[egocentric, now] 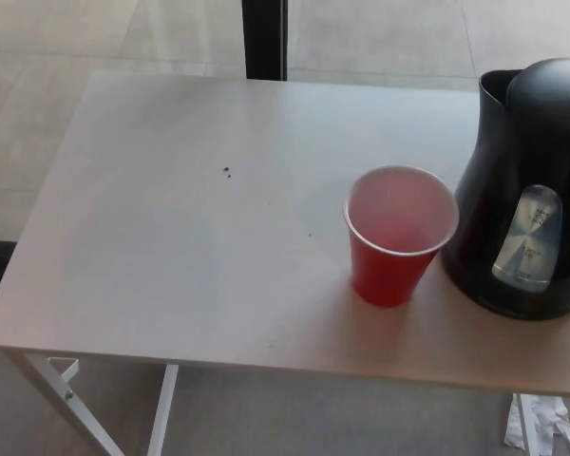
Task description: The robot uses its right hand to lift up a kettle kept on the middle of the desk by its handle and tilt it into a glass kept next to it to pour out water
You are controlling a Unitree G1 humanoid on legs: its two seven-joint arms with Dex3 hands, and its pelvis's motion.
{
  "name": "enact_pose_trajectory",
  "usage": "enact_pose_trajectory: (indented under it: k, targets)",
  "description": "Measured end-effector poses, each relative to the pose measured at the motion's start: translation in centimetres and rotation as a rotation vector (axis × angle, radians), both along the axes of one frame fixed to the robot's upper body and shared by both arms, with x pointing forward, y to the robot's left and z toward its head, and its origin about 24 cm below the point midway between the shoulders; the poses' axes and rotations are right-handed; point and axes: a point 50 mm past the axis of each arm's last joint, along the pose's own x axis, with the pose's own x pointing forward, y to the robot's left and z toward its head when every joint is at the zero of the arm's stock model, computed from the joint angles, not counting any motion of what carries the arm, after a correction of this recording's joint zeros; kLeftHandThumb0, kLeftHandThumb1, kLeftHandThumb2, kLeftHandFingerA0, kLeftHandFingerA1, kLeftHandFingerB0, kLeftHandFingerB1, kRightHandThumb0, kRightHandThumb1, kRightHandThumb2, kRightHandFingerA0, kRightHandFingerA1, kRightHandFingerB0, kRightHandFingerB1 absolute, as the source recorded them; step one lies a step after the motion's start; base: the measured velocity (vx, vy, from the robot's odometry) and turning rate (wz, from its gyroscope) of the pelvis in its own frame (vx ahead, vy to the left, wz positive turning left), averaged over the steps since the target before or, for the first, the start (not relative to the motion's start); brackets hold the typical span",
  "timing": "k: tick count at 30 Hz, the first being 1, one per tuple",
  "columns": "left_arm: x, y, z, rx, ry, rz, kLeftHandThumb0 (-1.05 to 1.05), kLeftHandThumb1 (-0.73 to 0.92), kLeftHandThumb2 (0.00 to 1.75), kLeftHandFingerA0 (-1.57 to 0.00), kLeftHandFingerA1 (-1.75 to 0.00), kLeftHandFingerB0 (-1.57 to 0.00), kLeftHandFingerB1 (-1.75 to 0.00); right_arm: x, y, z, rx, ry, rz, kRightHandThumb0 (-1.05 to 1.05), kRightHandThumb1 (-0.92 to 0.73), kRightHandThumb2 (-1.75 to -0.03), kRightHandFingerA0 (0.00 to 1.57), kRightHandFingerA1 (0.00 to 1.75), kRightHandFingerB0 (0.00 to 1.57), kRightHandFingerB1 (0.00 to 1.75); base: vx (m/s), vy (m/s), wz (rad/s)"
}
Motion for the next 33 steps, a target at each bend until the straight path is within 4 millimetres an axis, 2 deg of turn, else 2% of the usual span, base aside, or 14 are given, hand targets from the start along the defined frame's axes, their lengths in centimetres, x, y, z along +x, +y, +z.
enact_pose_trajectory:
  k: [1, 2, 4, 5, 7, 9, 21, 23, 24, 28, 29, 30, 32, 33]
  targets:
    - [-0.1, 0.4, 0.3, -0.009, -0.019, 0.019, -0.77, 0.78, 0.63, -0.42, -0.62, -0.29, -0.57, 0.0, -0.3, 0.5, -0.004, -0.035, -0.013, -0.76, -0.66, -0.54, 0.11, 1.25, 0.00, 0.28, 0.00, 0.000, 0.00]
    - [-0.1, 0.6, 0.5, -0.015, -0.032, 0.030, -0.76, 0.79, 0.63, -0.42, -0.60, -0.29, -0.56, -0.1, -0.5, 0.8, -0.006, -0.058, -0.021, -1.03, -0.59, -0.97, 0.33, 1.06, 0.00, 0.14, 0.00, 0.000, 0.00]
    - [-0.2, 0.9, 0.8, -0.030, -0.057, 0.046, -0.75, 0.79, 0.63, -0.41, -0.61, -0.28, -0.56, -0.2, -1.0, 1.4, -0.009, -0.108, -0.035, -1.05, -0.60, -0.98, 0.39, 1.11, 0.00, 0.15, 0.00, 0.000, 0.00]
    - [-0.2, 1.0, 0.9, -0.041, -0.071, 0.054, -0.76, 0.79, 0.63, -0.42, -0.60, -0.29, -0.56, -0.1, -1.3, 1.9, -0.011, -0.139, -0.039, -1.01, -0.59, -0.92, 0.00, 0.54, 0.00, 0.18, 0.00, 0.000, 0.00]
    - [-0.2, 1.1, 1.0, -0.053, -0.088, 0.060, -0.76, 0.79, 0.63, -0.42, -0.60, -0.29, -0.56, 0.2, -1.8, 2.7, -0.015, -0.201, -0.051, -0.85, -0.65, -0.66, 0.00, 0.00, 0.00, 0.00, 0.00, 0.000, 0.00]
    - [-0.2, 1.1, 1.1, -0.062, -0.097, 0.061, -0.75, 0.78, 0.63, -0.43, -0.63, -0.30, -0.57, 0.5, -2.3, 3.4, -0.016, -0.262, -0.065, -1.05, -0.63, -0.99, 0.00, 0.52, 0.00, 0.20, 0.00, 0.000, 0.00]
    - [0.1, 1.2, 1.3, -0.092, -0.140, 0.066, -0.75, 0.79, 0.64, -0.42, -0.63, -0.28, -0.57, 9.2, -4.0, 13.5, -0.134, -0.705, 0.144, -1.02, -0.60, -0.94, 0.00, 0.33, 0.00, 0.21, 0.00, 0.000, 0.00]
    - [0.1, 1.1, 1.3, -0.095, -0.144, 0.065, -0.78, 0.64, 1.03, -0.41, -0.65, -0.27, -0.60, 10.7, -3.5, 15.1, -0.145, -0.766, 0.195, -0.85, -0.49, -0.93, 0.00, 0.33, 0.00, 0.27, 0.00, 0.000, 0.00]
    - [0.1, 1.1, 1.3, -0.096, -0.145, 0.065, -0.77, 0.80, 0.64, -0.43, -0.60, -0.28, -0.55, 11.6, -3.1, 16.0, -0.152, -0.799, 0.232, -0.89, -0.53, -0.92, 0.00, 0.24, 0.00, 0.22, 0.00, 0.000, 0.00]
    - [0.1, 1.1, 1.2, -0.097, -0.143, 0.065, -0.76, 0.81, 0.63, -0.44, -0.60, -0.29, -0.56, 14.8, -1.1, 18.5, -0.155, -0.885, 0.362, -0.84, -0.50, -0.92, 0.11, 0.23, 0.00, 0.25, 0.00, 0.000, 0.00]
    - [0.0, 1.1, 1.2, -0.097, -0.142, 0.065, -0.77, 0.79, 0.64, -0.43, -0.62, -0.30, -0.57, 15.5, -0.4, 19.1, -0.155, -0.902, 0.396, -0.77, -0.62, -0.59, 0.00, 0.24, 0.00, 0.18, 0.00, 0.000, 0.00]
    - [0.0, 1.1, 1.2, -0.097, -0.141, 0.066, -0.75, 0.61, 1.01, -0.39, -0.65, -0.27, -0.60, 16.3, 0.2, 19.6, -0.151, -0.913, 0.432, -0.90, -0.54, -0.86, 0.00, 0.05, 0.00, 0.00, 0.00, 0.000, 0.00]
    - [0.0, 1.1, 1.2, -0.099, -0.140, 0.067, -0.76, 0.78, 0.63, -0.43, -0.60, -0.29, -0.55, 18.2, 1.9, 20.2, -0.133, -0.918, 0.522, -0.89, -0.53, -0.87, 0.00, 0.09, 0.00, 0.00, 0.00, 0.000, 0.00]
    - [0.0, 1.1, 1.2, -0.100, -0.141, 0.066, -0.75, 0.60, 1.00, -0.39, -0.64, -0.28, -0.61, 19.1, 2.8, 20.4, -0.122, -0.914, 0.569, -0.86, -0.52, -0.85, 0.00, 0.10, 0.00, 0.00, 0.00, 0.000, 0.00]
